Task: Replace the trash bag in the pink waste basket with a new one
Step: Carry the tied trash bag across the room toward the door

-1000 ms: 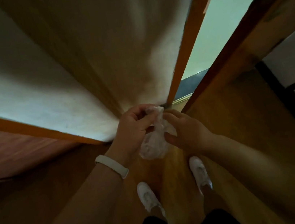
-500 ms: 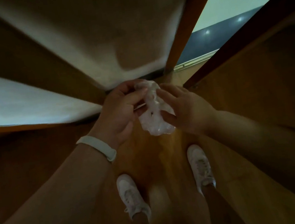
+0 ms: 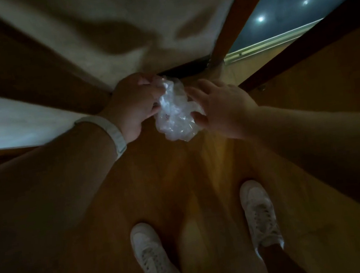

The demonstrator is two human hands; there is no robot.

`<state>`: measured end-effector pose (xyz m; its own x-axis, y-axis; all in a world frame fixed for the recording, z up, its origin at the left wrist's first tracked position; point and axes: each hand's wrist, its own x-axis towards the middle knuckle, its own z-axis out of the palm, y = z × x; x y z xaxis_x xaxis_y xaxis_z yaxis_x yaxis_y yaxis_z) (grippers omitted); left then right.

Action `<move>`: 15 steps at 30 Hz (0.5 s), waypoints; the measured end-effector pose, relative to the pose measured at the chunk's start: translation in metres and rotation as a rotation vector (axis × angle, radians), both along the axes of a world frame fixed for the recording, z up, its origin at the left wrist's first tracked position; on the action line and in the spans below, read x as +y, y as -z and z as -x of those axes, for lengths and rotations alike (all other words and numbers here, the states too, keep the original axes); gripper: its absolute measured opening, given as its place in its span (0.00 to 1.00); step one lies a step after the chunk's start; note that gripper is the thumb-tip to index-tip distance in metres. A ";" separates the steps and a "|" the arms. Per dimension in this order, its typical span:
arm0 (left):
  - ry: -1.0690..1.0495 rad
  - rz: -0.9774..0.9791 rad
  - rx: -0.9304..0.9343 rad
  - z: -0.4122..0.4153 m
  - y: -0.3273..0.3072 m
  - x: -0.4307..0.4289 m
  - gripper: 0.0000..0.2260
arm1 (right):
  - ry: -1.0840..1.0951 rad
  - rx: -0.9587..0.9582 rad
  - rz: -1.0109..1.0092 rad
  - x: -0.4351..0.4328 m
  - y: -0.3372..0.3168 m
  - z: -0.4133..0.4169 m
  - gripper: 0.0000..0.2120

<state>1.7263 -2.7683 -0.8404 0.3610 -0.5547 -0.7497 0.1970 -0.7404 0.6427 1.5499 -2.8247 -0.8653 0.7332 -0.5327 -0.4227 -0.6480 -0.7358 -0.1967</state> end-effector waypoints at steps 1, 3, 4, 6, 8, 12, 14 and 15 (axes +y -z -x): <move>0.059 -0.016 -0.040 -0.002 -0.001 0.001 0.08 | -0.008 0.001 -0.002 0.000 -0.003 -0.001 0.30; 0.169 -0.026 -0.101 -0.007 -0.006 0.004 0.09 | -0.028 -0.013 0.006 -0.001 -0.013 0.000 0.29; 0.209 -0.017 -0.123 -0.008 -0.011 0.006 0.11 | -0.033 -0.021 0.009 -0.002 -0.021 0.000 0.28; 0.290 0.020 -0.169 -0.006 -0.024 0.009 0.12 | -0.043 -0.032 0.017 -0.005 -0.039 0.001 0.28; 0.387 0.034 -0.266 -0.004 -0.042 0.013 0.12 | -0.060 -0.033 0.022 -0.007 -0.063 0.003 0.27; 0.683 0.118 -0.597 -0.002 -0.096 0.026 0.15 | -0.065 -0.047 0.045 -0.006 -0.121 0.013 0.25; 0.796 0.171 -0.731 -0.003 -0.129 0.035 0.15 | -0.035 -0.089 0.073 -0.002 -0.155 0.020 0.23; 0.848 0.175 -0.789 -0.004 -0.148 0.038 0.16 | -0.021 -0.105 0.082 0.000 -0.173 0.024 0.22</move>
<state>1.7306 -2.7299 -0.6929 0.1566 -0.9147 -0.3727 -0.8162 -0.3323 0.4726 1.5259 -2.8247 -0.6923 0.7825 -0.5464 -0.2986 -0.6113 -0.7652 -0.2018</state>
